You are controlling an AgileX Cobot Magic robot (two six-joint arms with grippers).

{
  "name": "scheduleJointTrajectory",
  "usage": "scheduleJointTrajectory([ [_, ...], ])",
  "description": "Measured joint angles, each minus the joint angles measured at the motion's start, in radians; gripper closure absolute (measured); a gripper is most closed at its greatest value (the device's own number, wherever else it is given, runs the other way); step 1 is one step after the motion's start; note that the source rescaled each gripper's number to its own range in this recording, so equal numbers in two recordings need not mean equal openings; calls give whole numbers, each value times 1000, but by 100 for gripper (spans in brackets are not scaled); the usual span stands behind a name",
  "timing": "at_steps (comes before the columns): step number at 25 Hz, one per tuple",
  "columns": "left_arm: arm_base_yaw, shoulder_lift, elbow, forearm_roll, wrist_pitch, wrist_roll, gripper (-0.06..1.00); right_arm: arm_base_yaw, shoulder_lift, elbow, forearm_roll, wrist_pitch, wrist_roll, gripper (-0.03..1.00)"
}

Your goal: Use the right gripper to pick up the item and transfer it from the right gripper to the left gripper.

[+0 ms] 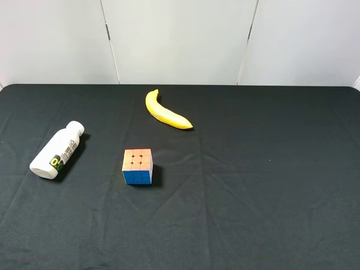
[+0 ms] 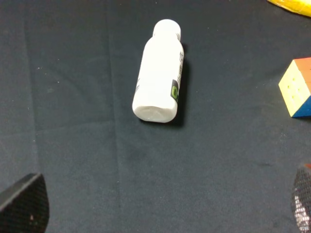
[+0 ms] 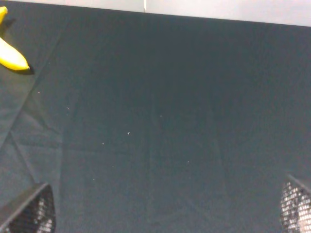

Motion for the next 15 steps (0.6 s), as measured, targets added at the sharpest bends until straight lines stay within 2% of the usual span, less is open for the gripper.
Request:
scheduleJointTrajectory([
  [15,0,0,0,1,0,0,-5,0,0,0,0,0,0,-3],
])
